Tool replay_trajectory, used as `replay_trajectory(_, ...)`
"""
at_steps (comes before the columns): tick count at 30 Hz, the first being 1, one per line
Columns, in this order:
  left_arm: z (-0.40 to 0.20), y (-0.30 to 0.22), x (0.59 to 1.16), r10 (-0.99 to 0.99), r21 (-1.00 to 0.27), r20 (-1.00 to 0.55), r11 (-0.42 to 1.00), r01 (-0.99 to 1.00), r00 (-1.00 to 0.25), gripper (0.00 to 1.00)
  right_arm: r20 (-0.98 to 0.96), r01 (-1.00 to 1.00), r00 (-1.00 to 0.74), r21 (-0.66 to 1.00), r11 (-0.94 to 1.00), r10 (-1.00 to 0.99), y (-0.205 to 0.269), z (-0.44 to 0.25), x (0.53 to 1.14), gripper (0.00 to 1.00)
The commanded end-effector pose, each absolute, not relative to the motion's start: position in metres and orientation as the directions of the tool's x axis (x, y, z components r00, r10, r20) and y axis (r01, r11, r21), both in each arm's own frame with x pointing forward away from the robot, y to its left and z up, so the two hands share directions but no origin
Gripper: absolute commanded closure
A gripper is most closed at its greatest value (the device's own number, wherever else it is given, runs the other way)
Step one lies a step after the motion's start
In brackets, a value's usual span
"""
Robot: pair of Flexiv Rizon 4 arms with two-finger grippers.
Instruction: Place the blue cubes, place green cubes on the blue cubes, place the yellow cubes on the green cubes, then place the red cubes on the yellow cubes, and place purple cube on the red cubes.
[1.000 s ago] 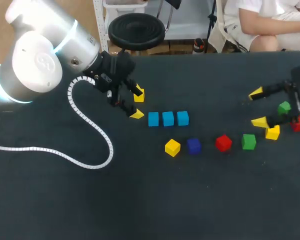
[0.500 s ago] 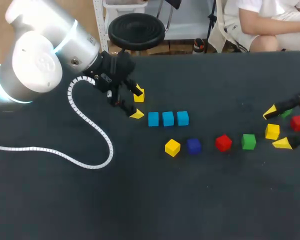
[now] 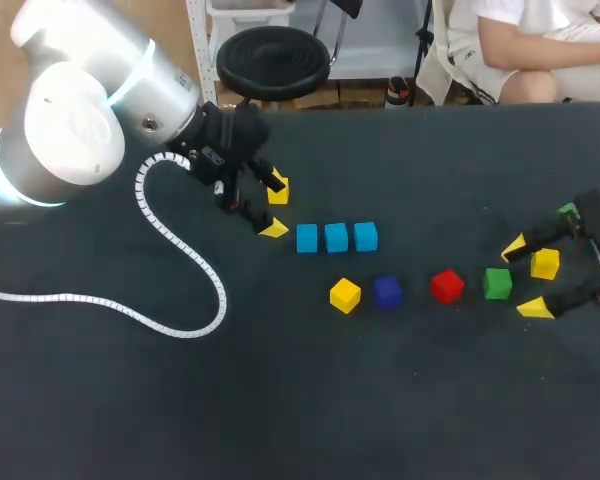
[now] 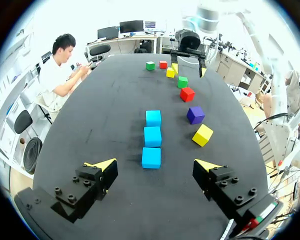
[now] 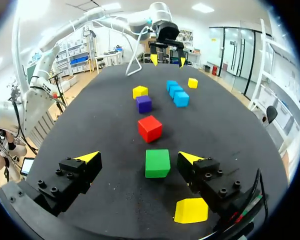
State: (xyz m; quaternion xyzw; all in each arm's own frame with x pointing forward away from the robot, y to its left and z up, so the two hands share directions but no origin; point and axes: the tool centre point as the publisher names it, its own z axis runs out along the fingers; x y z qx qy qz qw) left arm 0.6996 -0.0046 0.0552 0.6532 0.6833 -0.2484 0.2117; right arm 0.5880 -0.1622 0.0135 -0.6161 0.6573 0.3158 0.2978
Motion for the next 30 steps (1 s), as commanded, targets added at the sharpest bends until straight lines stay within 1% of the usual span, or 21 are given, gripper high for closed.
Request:
replay_trajectory(1,0.055,-0.003,0.699,0.786,-0.061,-0.616,0.022,0.998,-0.055,0.00,-0.784,-0.998,-0.061,0.053,0.031,-0.617,-0.159,0.005,0.599,0.00)
replay_trajectory(19,0.055,-0.003,0.699,0.786,-0.061,-0.616,0.022,0.998,-0.055,0.00,-0.786,-0.996,-0.078,0.081,0.023,-0.614,-0.152,-0.008,0.615,0.00)
replay_trajectory(20,0.055,-0.003,0.699,0.786,-0.061,-0.616,0.022,0.998,-0.055,0.00,-0.786,-0.996,-0.077,0.081,0.023,-0.614,-0.152,-0.008,0.615,0.39)
replay_trajectory(21,0.055,-0.003,0.699,0.786,-0.061,-0.616,0.022,0.998,-0.055,0.00,-0.785,-0.996,-0.078,0.081,0.023,-0.614,-0.152,-0.008,0.615,0.58)
replay_trajectory(22,0.055,-0.003,0.699,0.786,-0.061,-0.616,0.022,0.998,-0.055,0.00,-0.785,-0.996,-0.079,0.081,0.024,-0.615,-0.152,-0.008,0.615,0.83)
replay_trajectory(23,0.055,-0.003,0.699,0.786,-0.061,-0.616,0.022,0.998,-0.055,0.00,-0.784,-0.996,-0.078,0.080,0.025,-0.615,-0.151,-0.008,0.615,1.00)
replay_trajectory(30,0.055,-0.003,0.699,0.786,-0.061,-0.616,0.022,0.998,-0.055,0.00,-0.791,-0.997,-0.077,0.064,0.043,-0.607,-0.152,0.001,0.613,1.00)
